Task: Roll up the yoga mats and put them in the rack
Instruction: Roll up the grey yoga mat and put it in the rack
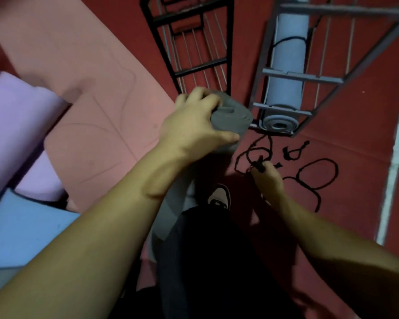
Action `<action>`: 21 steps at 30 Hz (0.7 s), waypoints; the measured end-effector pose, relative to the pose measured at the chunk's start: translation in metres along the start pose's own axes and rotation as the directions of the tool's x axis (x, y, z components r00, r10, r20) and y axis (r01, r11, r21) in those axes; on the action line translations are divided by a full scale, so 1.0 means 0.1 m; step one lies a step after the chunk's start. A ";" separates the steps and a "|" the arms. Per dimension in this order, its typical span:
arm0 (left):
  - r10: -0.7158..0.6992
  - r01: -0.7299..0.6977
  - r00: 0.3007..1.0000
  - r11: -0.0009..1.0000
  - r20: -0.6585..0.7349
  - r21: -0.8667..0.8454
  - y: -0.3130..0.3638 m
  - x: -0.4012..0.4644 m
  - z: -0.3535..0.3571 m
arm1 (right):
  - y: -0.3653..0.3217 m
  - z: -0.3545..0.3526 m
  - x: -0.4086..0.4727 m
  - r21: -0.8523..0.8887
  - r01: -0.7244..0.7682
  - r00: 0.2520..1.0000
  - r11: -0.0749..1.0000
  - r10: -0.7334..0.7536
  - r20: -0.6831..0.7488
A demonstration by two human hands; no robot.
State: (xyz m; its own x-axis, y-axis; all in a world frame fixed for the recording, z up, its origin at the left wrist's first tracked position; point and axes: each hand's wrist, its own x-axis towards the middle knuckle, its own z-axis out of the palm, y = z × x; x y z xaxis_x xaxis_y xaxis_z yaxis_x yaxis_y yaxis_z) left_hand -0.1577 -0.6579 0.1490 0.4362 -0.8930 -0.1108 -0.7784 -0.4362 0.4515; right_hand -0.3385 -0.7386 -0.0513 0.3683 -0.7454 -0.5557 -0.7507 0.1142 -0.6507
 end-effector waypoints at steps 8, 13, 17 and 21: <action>-0.084 0.058 0.970 0.991 -0.226 -0.120 -0.46 -1.26 -0.57 | -1.62 -0.41 -0.91 0.091 0.515 0.839 0.852 -0.523 0.147; -0.176 0.142 0.928 0.982 -0.327 -0.126 -0.65 -2.27 -0.86 | -2.51 -0.34 -1.86 0.092 0.712 0.626 0.696 -0.689 0.365; -0.208 0.180 0.903 0.978 -0.375 -0.110 -0.76 -2.91 -0.94 | -2.91 -0.13 -2.48 0.029 0.804 0.495 0.594 -0.695 0.521; -0.209 0.199 0.883 0.978 -0.420 -0.068 -0.81 -3.41 -0.95 | -3.16 0.20 -2.94 -0.011 0.851 0.393 0.525 -0.622 0.677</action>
State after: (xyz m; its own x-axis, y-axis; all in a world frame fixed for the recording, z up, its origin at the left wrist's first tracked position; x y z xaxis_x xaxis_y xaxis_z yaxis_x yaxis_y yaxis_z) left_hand -0.2006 -0.3073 0.2342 0.7377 -0.6509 0.1792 -0.6432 -0.5968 0.4797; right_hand -0.1989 -0.5421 0.3069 0.9832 0.0807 -0.1638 -0.0870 -0.5819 -0.8086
